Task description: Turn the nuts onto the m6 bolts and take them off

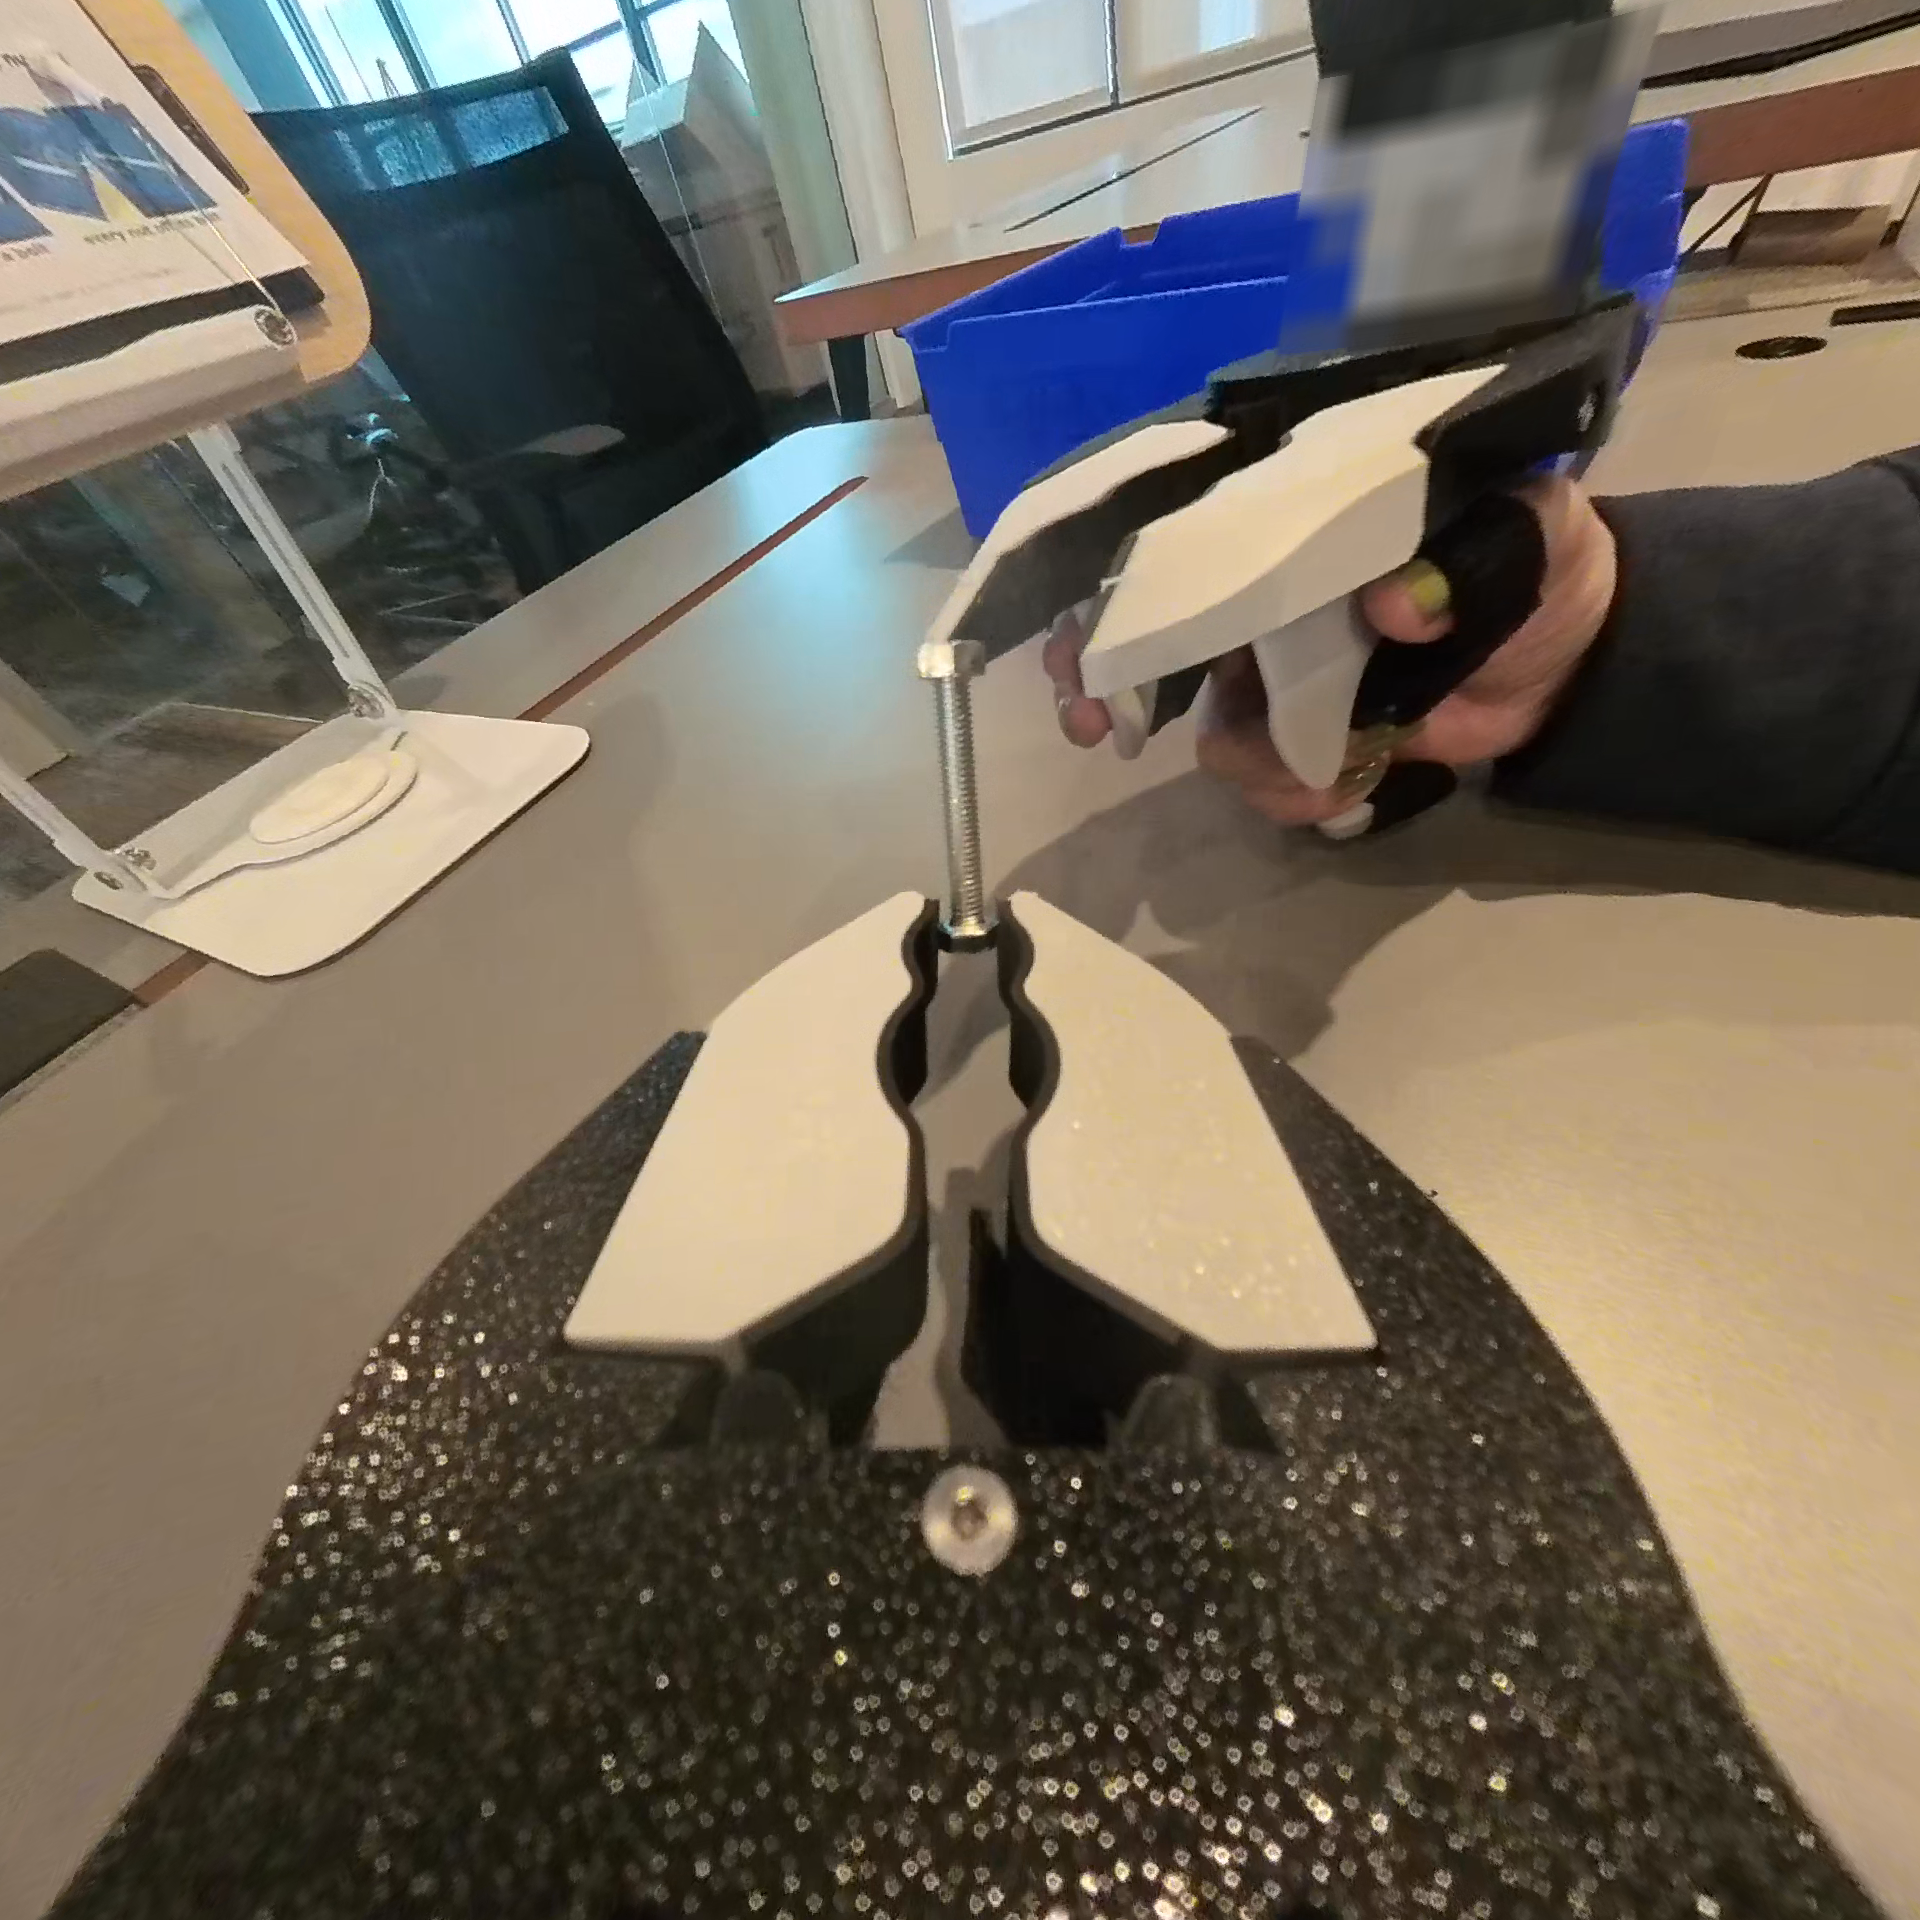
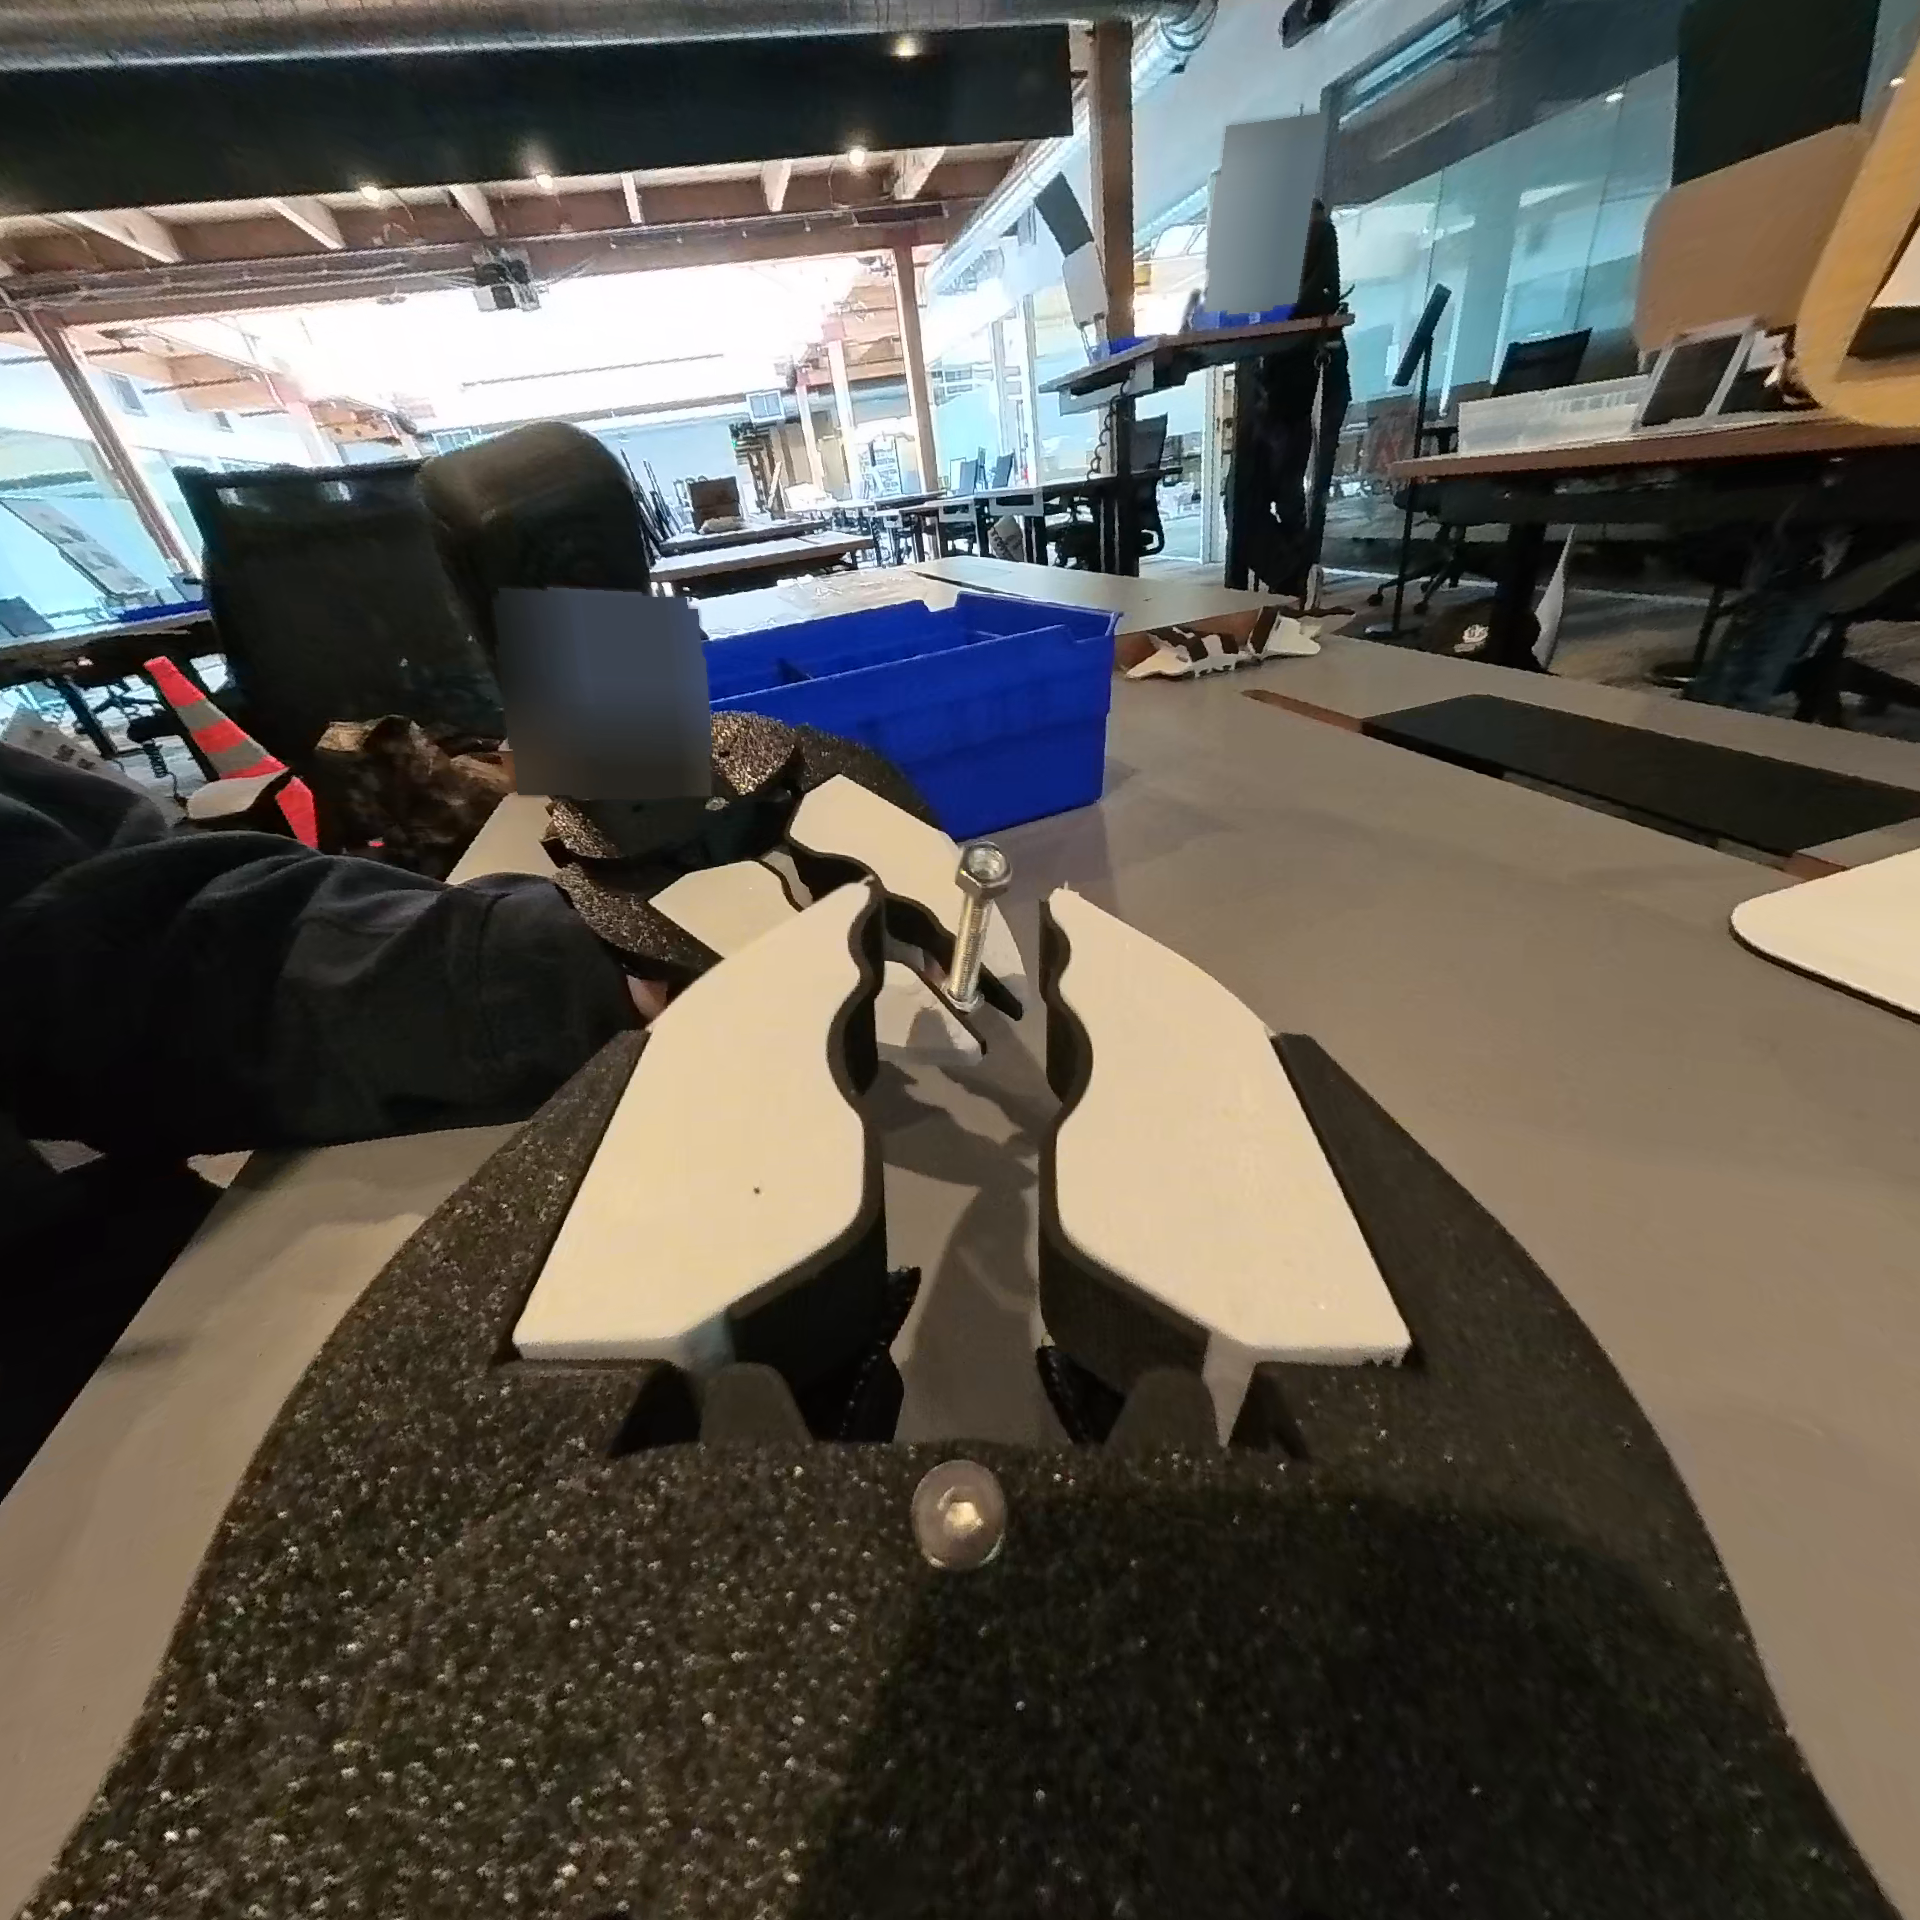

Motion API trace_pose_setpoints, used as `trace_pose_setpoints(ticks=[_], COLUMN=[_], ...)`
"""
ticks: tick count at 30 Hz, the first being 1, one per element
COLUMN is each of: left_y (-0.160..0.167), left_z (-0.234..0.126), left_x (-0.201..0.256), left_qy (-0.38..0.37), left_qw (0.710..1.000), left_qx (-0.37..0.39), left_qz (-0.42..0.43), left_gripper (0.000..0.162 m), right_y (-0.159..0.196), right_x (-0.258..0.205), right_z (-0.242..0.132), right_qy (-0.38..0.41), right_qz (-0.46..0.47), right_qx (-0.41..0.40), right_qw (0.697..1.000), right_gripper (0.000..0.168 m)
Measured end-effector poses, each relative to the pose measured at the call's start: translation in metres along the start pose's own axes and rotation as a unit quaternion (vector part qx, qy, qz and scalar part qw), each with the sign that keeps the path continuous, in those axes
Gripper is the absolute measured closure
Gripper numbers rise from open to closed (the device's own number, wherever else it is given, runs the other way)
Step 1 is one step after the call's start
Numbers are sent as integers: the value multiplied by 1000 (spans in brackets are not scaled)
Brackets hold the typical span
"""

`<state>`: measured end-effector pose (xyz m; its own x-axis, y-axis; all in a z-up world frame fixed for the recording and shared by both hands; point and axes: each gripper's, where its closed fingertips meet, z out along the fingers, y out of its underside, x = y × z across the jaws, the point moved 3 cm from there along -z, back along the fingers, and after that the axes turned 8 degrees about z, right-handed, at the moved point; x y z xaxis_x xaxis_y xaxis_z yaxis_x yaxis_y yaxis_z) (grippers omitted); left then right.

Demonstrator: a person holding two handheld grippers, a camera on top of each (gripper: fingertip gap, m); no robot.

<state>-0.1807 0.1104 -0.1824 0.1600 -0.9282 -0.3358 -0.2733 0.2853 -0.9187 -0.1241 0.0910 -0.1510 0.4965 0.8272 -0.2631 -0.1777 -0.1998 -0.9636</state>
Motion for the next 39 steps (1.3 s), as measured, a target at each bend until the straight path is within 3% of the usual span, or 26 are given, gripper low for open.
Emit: trace_pose_setpoints(ticks=[24, 33, 36, 39], left_y=[2, 2, 2, 2], left_z=[2, 2, 2, 2], left_x=[0, 1, 0, 0], left_qy=[4, 5, 4, 5], left_qw=[1000, 1000, 1000, 1000], left_qx=[-10, -12, -11, -10], left_qz=[-3, -3, -5, -6], left_gripper=[152, 152, 152, 152], right_y=[-1, -1, 1, -4], right_x=[-3, -2, -5, -4], right_z=[-2, -1, -4, -7], right_qy=[-12, -2, -15, -3], right_qz=[-4, -13, -19, -29], right_qx=[-5, -1, -11, 3], right_qw=[1000, 1000, 1000, 1000], right_gripper=[150, 143, 157, 158])
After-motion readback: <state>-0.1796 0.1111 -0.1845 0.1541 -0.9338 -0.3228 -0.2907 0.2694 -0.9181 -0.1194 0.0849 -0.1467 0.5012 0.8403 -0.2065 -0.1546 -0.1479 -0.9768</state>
